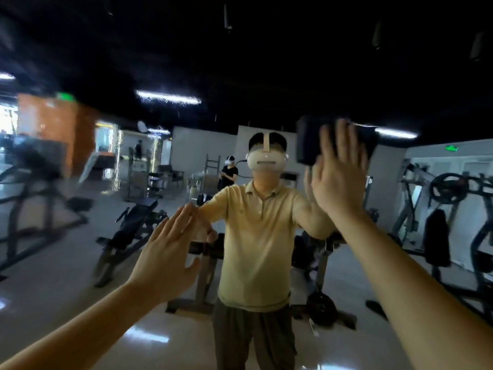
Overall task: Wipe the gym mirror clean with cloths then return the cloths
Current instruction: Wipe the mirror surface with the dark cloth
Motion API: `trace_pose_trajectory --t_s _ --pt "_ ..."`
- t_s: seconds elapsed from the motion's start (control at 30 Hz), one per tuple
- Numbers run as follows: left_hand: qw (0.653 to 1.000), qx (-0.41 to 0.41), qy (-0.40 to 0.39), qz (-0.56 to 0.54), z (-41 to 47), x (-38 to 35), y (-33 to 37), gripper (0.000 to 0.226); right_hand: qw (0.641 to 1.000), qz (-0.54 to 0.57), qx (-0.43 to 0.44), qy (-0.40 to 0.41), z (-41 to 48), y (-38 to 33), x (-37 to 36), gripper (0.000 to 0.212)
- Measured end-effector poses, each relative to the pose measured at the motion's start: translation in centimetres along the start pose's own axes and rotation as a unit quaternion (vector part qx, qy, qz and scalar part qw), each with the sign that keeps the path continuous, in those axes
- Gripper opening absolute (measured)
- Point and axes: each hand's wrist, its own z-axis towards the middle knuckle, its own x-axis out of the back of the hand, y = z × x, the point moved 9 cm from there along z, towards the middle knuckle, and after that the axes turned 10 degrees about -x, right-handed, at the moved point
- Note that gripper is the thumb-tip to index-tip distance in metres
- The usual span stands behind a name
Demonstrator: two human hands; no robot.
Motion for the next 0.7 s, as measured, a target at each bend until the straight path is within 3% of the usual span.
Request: trace_pose_trajectory --t_s 0.07,0.13,0.2,0.27,0.33,0.43,0.53,0.63,0.7 --pt "0.999 -0.002 0.052 -0.004 1.3 2.4 0.0 0.085 0.987 0.019 -0.157 0.038 1.3 2.3 0.9 0.060" --pt "0.997 0.003 0.082 -0.004 3.2 4.2 -0.1 0.081 0.985 0.043 -0.159 0.043 -0.5 -1.7 0.4 0.062" --pt "0.994 -0.023 0.109 0.005 6.0 5.5 1.1 0.074 0.998 0.054 0.029 -0.008 -3.8 -9.4 -1.4 0.066" --pt "0.990 -0.037 0.133 0.004 8.7 6.4 2.3 0.064 0.969 0.010 0.236 -0.069 -7.3 -14.4 -3.0 0.070" --pt "0.989 -0.020 0.149 -0.012 10.8 6.6 2.7 0.059 0.954 -0.007 0.289 -0.075 -6.2 -12.9 -3.1 0.066" --pt "0.992 -0.033 0.114 0.033 13.1 4.5 3.7 0.083 0.984 -0.019 0.171 -0.036 -0.3 -3.7 -1.4 0.064" --pt "0.992 -0.027 0.099 0.071 13.9 2.5 4.6 0.098 0.999 -0.040 -0.023 0.014 4.1 9.3 1.0 0.064" --pt "0.988 -0.026 0.120 0.091 14.1 2.2 5.0 0.103 0.966 -0.007 -0.250 0.066 4.7 17.2 2.4 0.065" --pt "0.988 -0.023 0.116 0.102 14.2 2.0 4.9 0.104 0.953 0.005 -0.288 0.093 4.4 15.1 2.1 0.062"
